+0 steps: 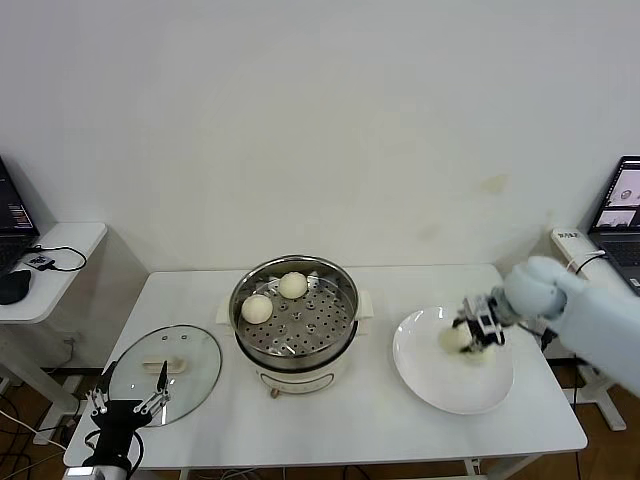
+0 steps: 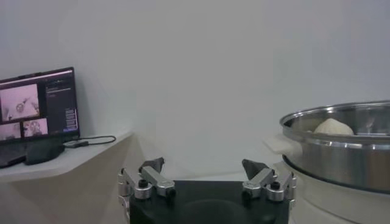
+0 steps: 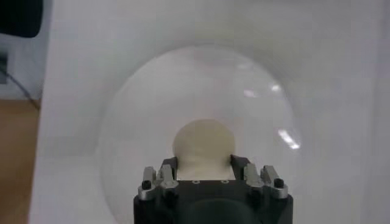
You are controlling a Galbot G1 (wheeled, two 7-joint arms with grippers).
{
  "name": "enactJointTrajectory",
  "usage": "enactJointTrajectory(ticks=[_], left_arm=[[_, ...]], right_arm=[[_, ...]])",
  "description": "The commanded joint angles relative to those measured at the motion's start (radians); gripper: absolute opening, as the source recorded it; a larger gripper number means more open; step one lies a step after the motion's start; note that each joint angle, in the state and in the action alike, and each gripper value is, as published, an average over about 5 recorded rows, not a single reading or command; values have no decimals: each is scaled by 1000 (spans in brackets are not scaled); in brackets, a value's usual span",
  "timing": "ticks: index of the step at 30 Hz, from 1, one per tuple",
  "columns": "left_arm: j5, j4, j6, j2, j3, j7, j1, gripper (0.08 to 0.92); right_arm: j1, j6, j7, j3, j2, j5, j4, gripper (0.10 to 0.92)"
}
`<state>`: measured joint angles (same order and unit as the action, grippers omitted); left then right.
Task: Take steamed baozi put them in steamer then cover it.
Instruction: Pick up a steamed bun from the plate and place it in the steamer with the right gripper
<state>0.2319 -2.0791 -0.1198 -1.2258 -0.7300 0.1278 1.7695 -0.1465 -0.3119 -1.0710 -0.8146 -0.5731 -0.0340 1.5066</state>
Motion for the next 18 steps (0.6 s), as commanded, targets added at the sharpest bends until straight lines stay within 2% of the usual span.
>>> enactJointTrajectory(ticks=[1, 9, 18], left_arm=[[0, -4, 1, 0, 1, 0, 1, 823], [-2, -6, 2, -6, 1, 0, 2, 823], [-2, -11, 0, -15, -18, 1, 9, 823]], right_arm=[[-354, -4, -13, -107, -129, 129, -55, 568], [-513, -18, 31, -222, -352, 239, -43, 568], [-413, 90, 91, -294, -529, 291, -61, 575]])
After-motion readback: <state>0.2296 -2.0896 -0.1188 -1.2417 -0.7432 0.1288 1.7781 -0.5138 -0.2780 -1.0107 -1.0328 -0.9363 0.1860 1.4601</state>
